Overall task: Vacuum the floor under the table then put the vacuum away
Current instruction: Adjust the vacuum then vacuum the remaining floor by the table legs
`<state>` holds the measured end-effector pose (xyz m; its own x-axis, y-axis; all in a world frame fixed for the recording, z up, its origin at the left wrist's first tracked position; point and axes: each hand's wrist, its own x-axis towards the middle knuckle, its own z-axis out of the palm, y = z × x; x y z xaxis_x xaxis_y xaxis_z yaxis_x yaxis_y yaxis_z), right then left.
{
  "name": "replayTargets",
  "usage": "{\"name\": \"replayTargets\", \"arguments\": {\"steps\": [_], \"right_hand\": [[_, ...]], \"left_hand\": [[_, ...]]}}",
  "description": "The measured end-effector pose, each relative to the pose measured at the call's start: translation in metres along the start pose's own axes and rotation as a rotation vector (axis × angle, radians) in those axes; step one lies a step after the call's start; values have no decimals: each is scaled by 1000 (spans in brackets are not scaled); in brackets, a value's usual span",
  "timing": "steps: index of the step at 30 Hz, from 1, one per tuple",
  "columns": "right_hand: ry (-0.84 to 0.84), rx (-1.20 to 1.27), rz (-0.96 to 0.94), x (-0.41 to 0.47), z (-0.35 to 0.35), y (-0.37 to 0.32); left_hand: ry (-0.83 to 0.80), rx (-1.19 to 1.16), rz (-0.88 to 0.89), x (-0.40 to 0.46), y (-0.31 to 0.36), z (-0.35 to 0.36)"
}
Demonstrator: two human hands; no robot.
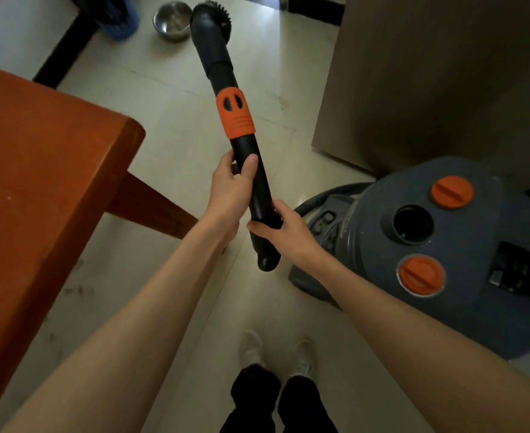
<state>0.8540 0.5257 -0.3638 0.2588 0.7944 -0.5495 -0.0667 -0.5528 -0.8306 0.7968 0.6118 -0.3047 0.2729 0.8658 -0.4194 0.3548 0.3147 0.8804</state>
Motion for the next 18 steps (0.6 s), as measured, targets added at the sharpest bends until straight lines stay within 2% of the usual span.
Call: {"name": "replayTargets", "arguments": {"steps": [5, 8, 11, 15, 18], "right_hand": [[106, 43, -26, -4, -27, -38], [74, 36, -13, -11, -41, -55], [69, -88, 21, -20, -65, -68], [352, -489, -3, -50, -118, -57], [592, -618, 36, -85, -159, -38]], "left_hand": [[-200, 94, -49, 13, 39, 6], [-290, 129, -96, 19, 55, 10], [-318, 139, -108, 19, 66, 13], [-308, 139, -87, 18, 83, 15], [-309, 162, -31, 18, 96, 20]]}}
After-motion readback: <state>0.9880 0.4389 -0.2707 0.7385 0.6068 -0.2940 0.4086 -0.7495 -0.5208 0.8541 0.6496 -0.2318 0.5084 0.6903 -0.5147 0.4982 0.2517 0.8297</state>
